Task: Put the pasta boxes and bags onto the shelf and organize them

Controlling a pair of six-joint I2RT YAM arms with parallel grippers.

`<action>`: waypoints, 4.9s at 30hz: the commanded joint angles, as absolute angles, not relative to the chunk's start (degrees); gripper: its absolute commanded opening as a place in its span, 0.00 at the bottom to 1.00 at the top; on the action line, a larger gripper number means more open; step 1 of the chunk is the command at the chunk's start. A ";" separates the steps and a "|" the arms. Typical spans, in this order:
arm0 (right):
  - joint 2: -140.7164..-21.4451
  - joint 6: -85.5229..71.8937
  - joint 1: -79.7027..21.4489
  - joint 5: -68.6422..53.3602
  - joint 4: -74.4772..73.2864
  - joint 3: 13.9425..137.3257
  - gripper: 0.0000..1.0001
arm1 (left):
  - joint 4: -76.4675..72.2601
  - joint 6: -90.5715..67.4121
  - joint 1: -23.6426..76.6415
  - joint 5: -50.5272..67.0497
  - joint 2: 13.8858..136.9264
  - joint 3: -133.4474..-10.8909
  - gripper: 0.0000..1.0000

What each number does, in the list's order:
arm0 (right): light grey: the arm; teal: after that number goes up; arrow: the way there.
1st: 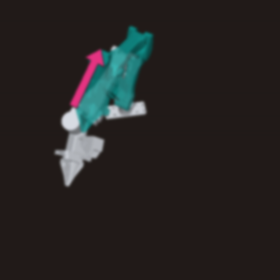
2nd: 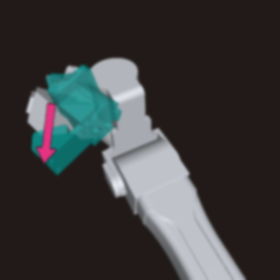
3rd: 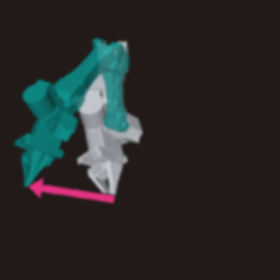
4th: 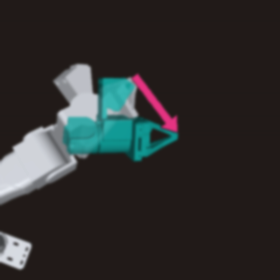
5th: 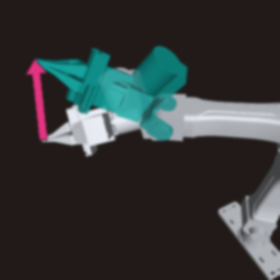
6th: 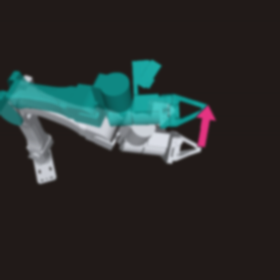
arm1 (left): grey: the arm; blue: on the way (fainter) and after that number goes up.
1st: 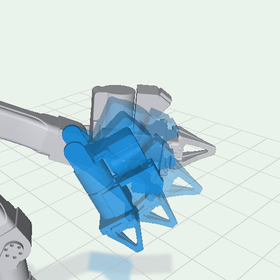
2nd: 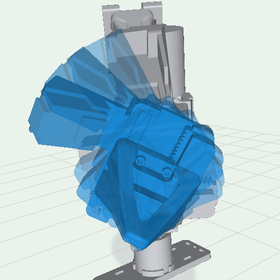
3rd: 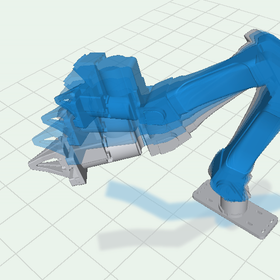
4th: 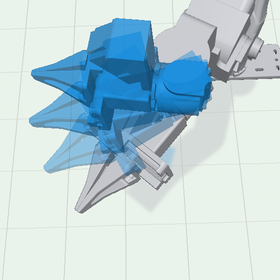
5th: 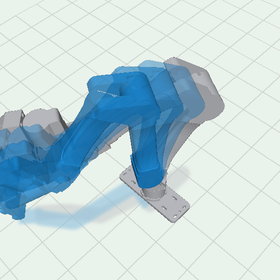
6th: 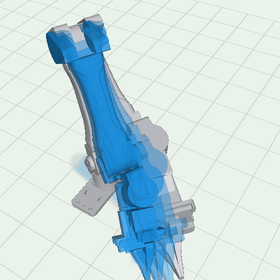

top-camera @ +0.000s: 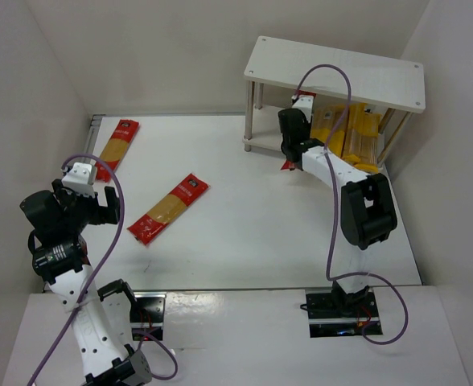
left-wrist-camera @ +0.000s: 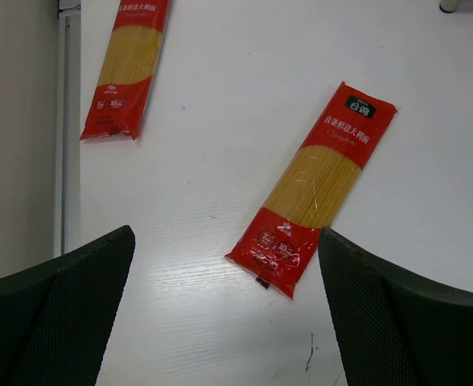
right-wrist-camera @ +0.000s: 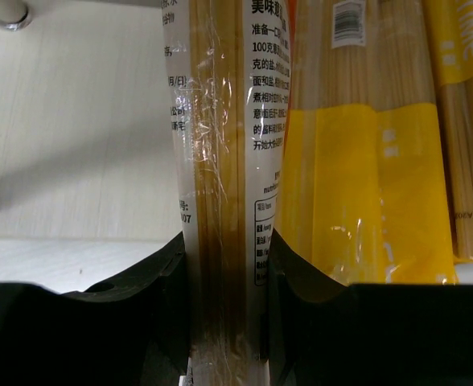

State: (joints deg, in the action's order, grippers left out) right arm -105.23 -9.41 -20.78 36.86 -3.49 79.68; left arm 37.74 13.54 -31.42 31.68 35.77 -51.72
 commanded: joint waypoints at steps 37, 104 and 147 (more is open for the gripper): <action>-103.90 -13.35 -11.96 20.59 14.77 75.86 0.00 | 36.39 13.62 -31.73 31.99 35.77 -51.50 1.00; -107.84 -55.29 0.26 -4.75 44.56 67.32 0.05 | 35.86 15.73 -36.91 34.89 35.42 -49.92 1.00; -73.22 -42.05 -1.23 -14.39 9.07 52.03 0.76 | 35.86 16.26 -36.91 36.47 34.89 -49.92 1.00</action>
State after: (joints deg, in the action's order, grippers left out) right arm -77.43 -49.08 -0.58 -9.47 19.22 51.88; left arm 37.45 15.05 -36.56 34.44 35.44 -50.24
